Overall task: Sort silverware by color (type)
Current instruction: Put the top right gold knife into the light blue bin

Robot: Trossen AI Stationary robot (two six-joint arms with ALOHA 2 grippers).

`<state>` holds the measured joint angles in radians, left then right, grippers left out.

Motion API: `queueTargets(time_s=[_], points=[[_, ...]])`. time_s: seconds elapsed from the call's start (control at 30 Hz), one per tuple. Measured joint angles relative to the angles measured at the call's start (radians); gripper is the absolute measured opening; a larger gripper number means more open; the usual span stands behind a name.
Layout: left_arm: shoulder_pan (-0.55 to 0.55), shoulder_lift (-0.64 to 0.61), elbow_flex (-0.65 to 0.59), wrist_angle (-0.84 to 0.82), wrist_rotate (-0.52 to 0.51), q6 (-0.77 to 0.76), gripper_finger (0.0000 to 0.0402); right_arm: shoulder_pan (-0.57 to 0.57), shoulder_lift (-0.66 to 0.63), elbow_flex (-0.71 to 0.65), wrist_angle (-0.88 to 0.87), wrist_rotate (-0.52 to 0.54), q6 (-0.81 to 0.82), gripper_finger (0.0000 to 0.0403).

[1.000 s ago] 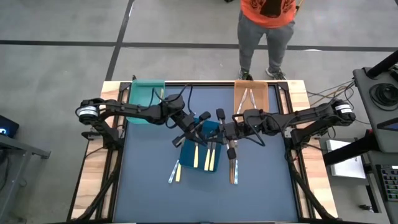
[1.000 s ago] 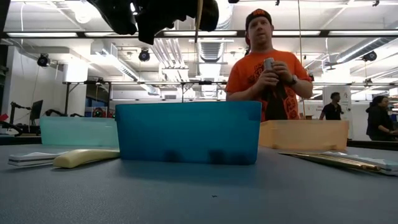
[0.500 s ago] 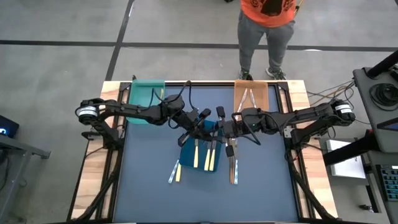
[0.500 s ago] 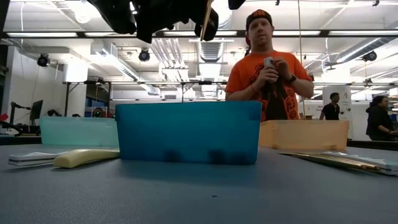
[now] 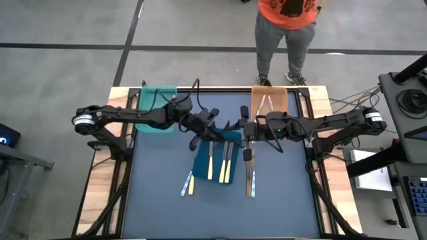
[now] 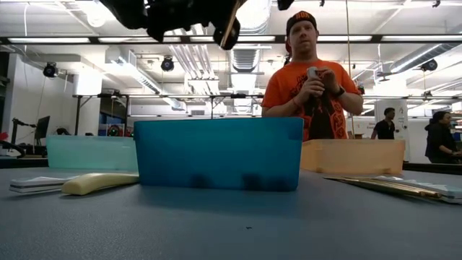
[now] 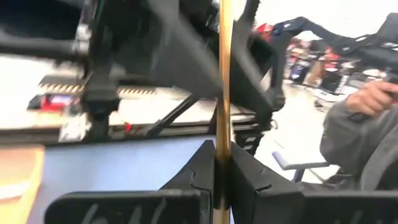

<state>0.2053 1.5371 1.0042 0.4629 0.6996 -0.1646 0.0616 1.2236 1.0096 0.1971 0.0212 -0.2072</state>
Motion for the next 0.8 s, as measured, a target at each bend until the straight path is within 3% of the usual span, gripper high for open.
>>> queueTargets(time_s=[0.2, 0.3, 0.43, 0.6, 0.8], points=[[0.052, -0.054, -0.002, -0.174, -0.070, 0.002, 0.0005, -0.017, -0.031, 0.000, -0.047, 0.185, 0.051, 0.0143], [0.081, -0.086, -0.004, -0.258, -0.095, 0.002, 0.0005, -0.027, -0.033, 0.000, -0.076, 0.215, 0.051, 0.0142], [0.118, -0.129, -0.005, -0.402, -0.206, 0.024, 0.0005, -0.038, -0.030, 0.000, -0.092, 0.215, 0.051, 0.0137], [0.180, -0.206, -0.005, -0.636, -0.411, 0.043, 0.0005, -0.048, -0.030, 0.000, -0.134, 0.217, 0.051, 0.0140], [0.261, -0.292, -0.005, -0.949, -0.786, 0.033, 0.0005, -0.058, -0.031, 0.000, -0.201, 0.218, 0.051, 0.0143]])
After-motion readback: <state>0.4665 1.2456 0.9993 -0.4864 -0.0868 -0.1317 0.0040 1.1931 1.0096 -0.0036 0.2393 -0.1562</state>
